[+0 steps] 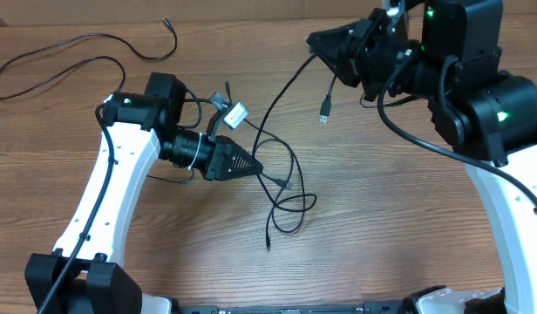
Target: Untangle cables
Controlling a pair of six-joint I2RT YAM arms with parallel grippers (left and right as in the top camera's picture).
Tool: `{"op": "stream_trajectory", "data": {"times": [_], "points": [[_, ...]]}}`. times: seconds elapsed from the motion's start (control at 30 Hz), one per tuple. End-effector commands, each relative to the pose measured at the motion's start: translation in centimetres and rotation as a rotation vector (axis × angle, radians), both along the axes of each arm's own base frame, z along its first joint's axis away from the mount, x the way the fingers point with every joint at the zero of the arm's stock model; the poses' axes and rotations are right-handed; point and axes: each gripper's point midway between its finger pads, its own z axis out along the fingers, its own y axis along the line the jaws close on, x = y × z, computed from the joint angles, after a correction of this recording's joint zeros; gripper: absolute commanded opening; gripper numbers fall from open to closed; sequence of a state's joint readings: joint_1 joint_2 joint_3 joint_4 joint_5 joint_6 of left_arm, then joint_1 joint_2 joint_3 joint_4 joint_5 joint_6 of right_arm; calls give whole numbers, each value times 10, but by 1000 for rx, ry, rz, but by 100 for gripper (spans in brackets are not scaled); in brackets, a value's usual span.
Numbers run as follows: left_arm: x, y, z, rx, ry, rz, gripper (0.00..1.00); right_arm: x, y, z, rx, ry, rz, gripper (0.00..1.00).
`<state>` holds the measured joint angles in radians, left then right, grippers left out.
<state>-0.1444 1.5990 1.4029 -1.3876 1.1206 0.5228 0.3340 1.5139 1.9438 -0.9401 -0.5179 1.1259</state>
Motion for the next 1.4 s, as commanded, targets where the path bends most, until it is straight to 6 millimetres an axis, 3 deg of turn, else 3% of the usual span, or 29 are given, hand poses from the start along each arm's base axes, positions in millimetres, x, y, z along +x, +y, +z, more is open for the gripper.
{"op": "stream_trajectory", "data": {"times": [0.0, 0.03, 0.07, 0.13, 0.2, 0.27, 0.3, 0.37, 0.5, 0.63, 0.67, 0.73, 0.83, 0.9, 1.0, 1.1, 1.2, 1.27, 1.37], "points": [[4, 1, 11, 8, 44, 55, 4, 10, -23, -10, -70, 9, -103, 19], [8, 3, 15, 8, 49, 75, 4, 11, -31, -17, -119, 8, -125, 33], [14, 8, 25, 18, 43, 104, 4, 13, -46, -31, -222, 8, -162, 61], [26, 13, 39, 73, 32, 163, 4, 10, -76, -58, -410, 44, -229, 87], [44, 22, 65, 175, -23, 272, 4, 4, -99, -75, -527, 100, -296, 91], [57, 26, 108, 209, -128, 370, 4, -9, -117, -95, -625, 185, -329, 92], [60, 28, 136, 198, -205, 407, 4, -14, -120, -102, -650, 218, -326, 93], [62, 30, 171, 168, -299, 446, 4, -21, -123, -111, -675, 253, -316, 94], [50, 32, 280, -20, -531, 565, 4, -30, -125, -137, -721, 334, -289, 97], [34, 32, 348, -192, -653, 616, 4, -37, -115, -154, -721, 373, -236, 100], [27, 32, 374, -258, -726, 619, 4, -38, -113, -158, -728, 379, -226, 100], [23, 35, 392, -292, -792, 630, 4, -41, -109, -163, -738, 387, -209, 100], [35, 46, 379, -228, -748, 723, 4, -45, -107, -166, -747, 398, -195, 100], [59, 72, 347, -73, -660, 908, 4, -45, -107, -166, -748, 398, -196, 100], [78, 119, 298, 189, -553, 1145, 4, -41, -118, -166, -800, 384, -243, 100], [89, 152, 260, 354, -444, 1237, 4, -40, -133, -165, -870, 377, -296, 100], [100, 180, 232, 437, -334, 1289, 4, -41, -134, -166, -874, 382, -294, 100], [108, 212, 202, 506, -198, 1364, 4, -41, -134, -166, -873, 382, -294, 100], [118, 241, 158, 520, 61, 1428, 4, -41, -134, -166, -873, 382, -294, 100]]}}
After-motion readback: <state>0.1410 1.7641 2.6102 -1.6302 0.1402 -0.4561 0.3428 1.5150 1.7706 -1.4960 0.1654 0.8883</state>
